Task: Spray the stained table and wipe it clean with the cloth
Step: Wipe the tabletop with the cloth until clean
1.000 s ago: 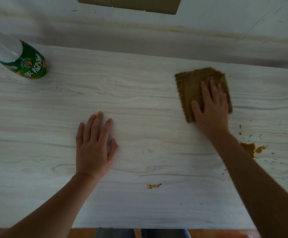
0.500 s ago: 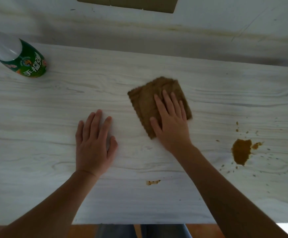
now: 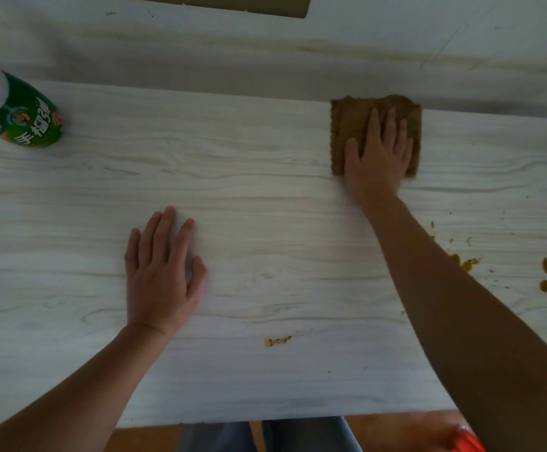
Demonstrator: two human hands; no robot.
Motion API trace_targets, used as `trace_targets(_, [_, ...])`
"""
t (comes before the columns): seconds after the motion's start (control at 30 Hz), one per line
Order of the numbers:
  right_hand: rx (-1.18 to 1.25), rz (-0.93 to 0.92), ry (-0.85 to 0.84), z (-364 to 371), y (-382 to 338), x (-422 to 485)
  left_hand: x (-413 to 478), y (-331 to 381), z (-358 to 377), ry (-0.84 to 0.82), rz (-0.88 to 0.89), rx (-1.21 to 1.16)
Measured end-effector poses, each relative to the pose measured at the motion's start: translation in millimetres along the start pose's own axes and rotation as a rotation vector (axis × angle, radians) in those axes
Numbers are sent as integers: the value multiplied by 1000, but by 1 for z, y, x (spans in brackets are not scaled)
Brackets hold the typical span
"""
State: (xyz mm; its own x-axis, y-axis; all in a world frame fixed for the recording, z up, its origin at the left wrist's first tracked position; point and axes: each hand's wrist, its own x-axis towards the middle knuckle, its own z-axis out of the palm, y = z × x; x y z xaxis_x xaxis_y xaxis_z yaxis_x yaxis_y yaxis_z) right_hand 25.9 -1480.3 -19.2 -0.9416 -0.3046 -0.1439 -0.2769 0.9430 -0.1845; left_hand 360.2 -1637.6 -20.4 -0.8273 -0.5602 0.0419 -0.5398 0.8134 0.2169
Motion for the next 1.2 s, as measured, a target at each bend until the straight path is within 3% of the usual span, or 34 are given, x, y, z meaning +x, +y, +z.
trace_targets(0.23, [81, -303, -34, 21, -35, -96, -1, 1, 0, 9, -1, 19])
trace_targets(0.43, [82, -404, -159, 21, 6, -224, -2, 2, 0, -1, -20, -2])
trace_targets(0.67, [1, -269, -120, 7, 60, -190, -4, 0, 3, 33, -13, -25])
trace_targets(0.9, [52, 13, -3, 29, -25, -133, -7, -5, 5, 37, 10, -9])
trace_targets(1.2, [99, -259, -70, 43, -48, -276, -10, -5, -2, -22, 12, -129])
